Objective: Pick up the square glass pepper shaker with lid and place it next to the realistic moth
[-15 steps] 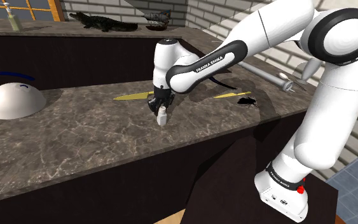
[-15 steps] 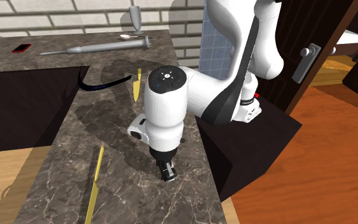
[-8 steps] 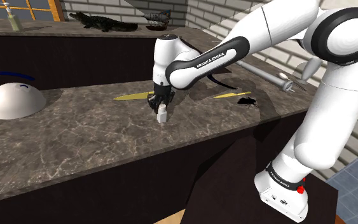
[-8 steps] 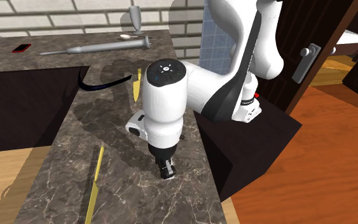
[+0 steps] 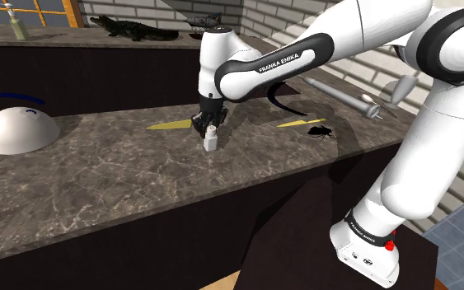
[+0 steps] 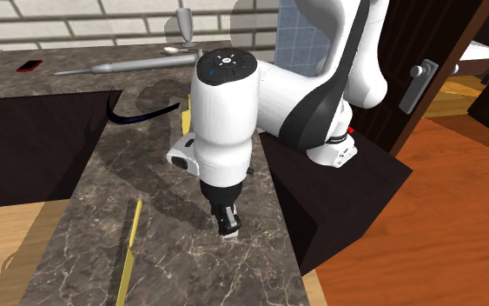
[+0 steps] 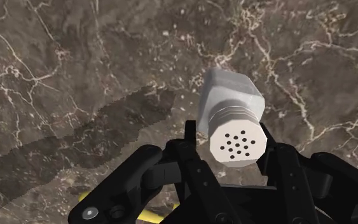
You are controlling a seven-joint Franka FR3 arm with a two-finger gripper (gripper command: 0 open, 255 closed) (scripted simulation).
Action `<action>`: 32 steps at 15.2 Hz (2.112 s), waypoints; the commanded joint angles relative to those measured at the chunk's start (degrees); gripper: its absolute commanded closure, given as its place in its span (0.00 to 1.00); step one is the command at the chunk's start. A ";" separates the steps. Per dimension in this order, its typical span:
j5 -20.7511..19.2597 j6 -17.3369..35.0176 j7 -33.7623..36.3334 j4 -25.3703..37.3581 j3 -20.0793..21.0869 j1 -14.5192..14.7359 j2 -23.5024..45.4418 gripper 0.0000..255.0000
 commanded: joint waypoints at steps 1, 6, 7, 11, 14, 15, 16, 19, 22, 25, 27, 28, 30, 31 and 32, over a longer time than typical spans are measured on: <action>0.53 -1.56 -0.55 0.81 0.04 -0.15 -0.83 1.00; 1.42 -5.07 -1.33 3.04 0.17 -0.26 -2.26 1.00; 1.58 -5.79 -1.47 3.52 0.19 -0.28 -2.51 1.00; 2.12 -8.66 -1.98 5.60 0.25 -0.33 -3.40 1.00; 2.45 -10.83 -2.31 7.30 0.28 -0.35 -3.93 1.00; 2.55 -11.57 -2.41 7.89 0.29 -0.35 -4.09 1.00; 2.64 -12.30 -2.51 8.50 0.30 -0.36 -4.23 1.00; 2.87 -14.52 -2.78 10.41 0.32 -0.36 -4.58 1.00; 4.53 -13.60 -5.49 6.01 -0.63 -1.72 -8.52 1.00; 6.67 -12.38 -9.66 -0.19 -2.46 -3.35 -14.06 1.00; 7.81 -11.83 -12.46 -3.93 -3.93 -4.20 -17.52 1.00; 8.28 -11.62 -13.86 -5.70 -4.72 -4.59 -19.18 1.00; 9.03 -11.33 -16.63 -9.02 -6.39 -5.29 -22.37 1.00; 9.31 -11.24 -18.01 -10.58 -7.25 -5.64 -23.91 1.00; 9.52 -11.19 -19.38 -12.08 -8.13 -5.99 -25.40 1.00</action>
